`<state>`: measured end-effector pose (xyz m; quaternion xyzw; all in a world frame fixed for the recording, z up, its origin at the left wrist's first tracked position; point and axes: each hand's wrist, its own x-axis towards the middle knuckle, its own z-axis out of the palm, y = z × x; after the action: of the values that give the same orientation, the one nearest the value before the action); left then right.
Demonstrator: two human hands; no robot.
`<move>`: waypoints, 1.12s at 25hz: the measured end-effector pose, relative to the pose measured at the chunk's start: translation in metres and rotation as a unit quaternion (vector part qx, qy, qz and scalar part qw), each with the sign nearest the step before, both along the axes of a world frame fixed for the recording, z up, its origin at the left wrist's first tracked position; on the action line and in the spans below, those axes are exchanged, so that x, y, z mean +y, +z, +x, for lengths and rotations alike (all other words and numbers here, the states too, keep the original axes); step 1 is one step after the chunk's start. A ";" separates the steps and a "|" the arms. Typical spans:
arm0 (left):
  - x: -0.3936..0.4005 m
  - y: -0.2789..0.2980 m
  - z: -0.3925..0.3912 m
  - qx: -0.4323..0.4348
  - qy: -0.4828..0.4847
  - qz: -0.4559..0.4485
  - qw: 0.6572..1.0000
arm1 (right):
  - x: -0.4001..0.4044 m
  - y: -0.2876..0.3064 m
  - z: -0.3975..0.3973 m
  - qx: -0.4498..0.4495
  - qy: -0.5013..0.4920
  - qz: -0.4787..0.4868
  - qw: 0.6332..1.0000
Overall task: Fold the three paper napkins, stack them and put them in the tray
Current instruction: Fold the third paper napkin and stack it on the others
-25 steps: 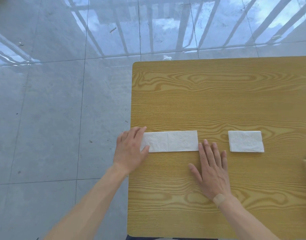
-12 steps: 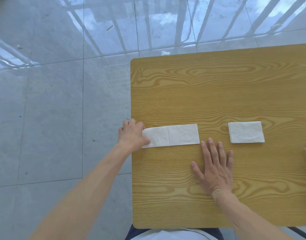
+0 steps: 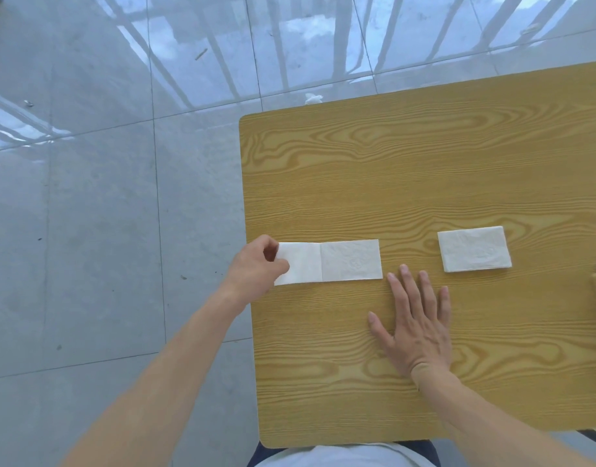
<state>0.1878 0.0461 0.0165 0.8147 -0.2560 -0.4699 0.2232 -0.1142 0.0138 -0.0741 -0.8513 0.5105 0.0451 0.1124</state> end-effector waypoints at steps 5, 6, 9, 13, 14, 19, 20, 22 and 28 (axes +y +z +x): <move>-0.021 0.016 -0.028 0.066 0.040 -0.059 0.995 | 0.001 0.001 0.002 -0.010 -0.001 -0.006 1.000; -0.026 0.017 -0.036 0.073 0.046 -0.064 0.994 | 0.001 0.001 0.002 -0.011 -0.002 -0.006 1.000; -0.040 0.014 -0.058 0.080 0.045 -0.070 0.993 | 0.000 0.002 0.002 -0.010 -0.001 -0.003 1.000; -0.057 0.000 -0.085 0.071 0.030 -0.051 0.996 | 0.001 0.003 0.002 -0.011 -0.005 -0.003 1.000; -0.059 -0.004 -0.090 0.068 0.023 -0.043 0.996 | 0.001 0.003 0.002 -0.011 -0.006 -0.002 1.000; -0.064 -0.021 -0.108 0.046 -0.027 -0.014 0.998 | 0.000 0.003 0.001 -0.016 -0.005 -0.006 1.000; -0.064 -0.023 -0.110 0.041 -0.034 -0.009 0.999 | 0.000 0.002 0.001 -0.018 -0.004 -0.009 1.000; -0.064 -0.025 -0.112 0.031 -0.043 -0.005 0.999 | 0.000 0.002 0.001 -0.017 -0.003 -0.011 1.000; -0.062 -0.023 -0.114 0.034 -0.036 -0.013 0.999 | 0.000 0.002 0.001 -0.018 -0.003 -0.010 1.000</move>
<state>0.0735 -0.0157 -0.0068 0.7857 -0.2831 -0.5018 0.2253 -0.1134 0.0142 -0.0725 -0.8512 0.5119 0.0247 0.1133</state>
